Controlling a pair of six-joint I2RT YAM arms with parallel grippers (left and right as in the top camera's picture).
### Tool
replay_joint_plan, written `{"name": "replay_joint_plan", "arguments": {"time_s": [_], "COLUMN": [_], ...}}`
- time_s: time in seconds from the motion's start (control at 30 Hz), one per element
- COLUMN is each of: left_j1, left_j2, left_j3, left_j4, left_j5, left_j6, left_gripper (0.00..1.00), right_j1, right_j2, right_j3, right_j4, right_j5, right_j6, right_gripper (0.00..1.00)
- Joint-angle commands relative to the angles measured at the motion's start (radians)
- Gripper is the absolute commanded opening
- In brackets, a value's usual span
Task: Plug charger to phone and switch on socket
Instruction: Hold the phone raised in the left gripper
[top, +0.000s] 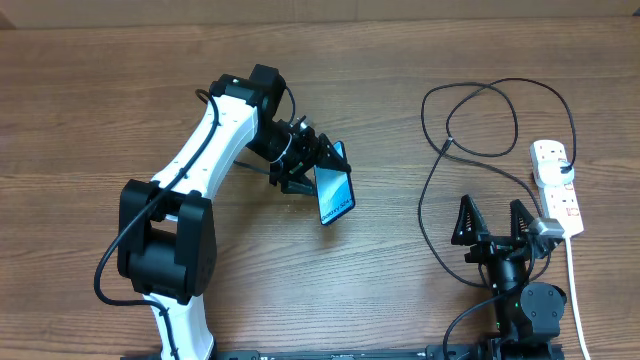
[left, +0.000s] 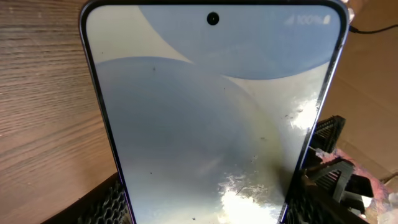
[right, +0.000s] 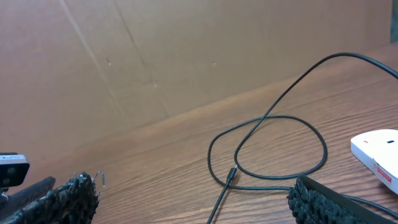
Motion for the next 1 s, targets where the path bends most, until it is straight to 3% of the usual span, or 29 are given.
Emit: {"name": "replay_joint_plan", "arguments": {"time_s": [0.0, 0.97], "left_j1": [0.003, 0.003], "left_j2": [0.006, 0.006], "left_j3": [0.028, 0.028], "left_j4": [0.005, 0.024], "left_j5": [0.066, 0.067], "left_j6": [-0.014, -0.014], "left_gripper": [0.47, 0.47], "right_j1": [-0.001, -0.001], "right_j2": [-0.006, -0.006], "right_j3": [-0.011, -0.011], "right_j4": [0.005, 0.005], "right_j5": [0.01, 0.009], "right_j6": [-0.007, -0.007], "right_gripper": [1.0, 1.0]}}
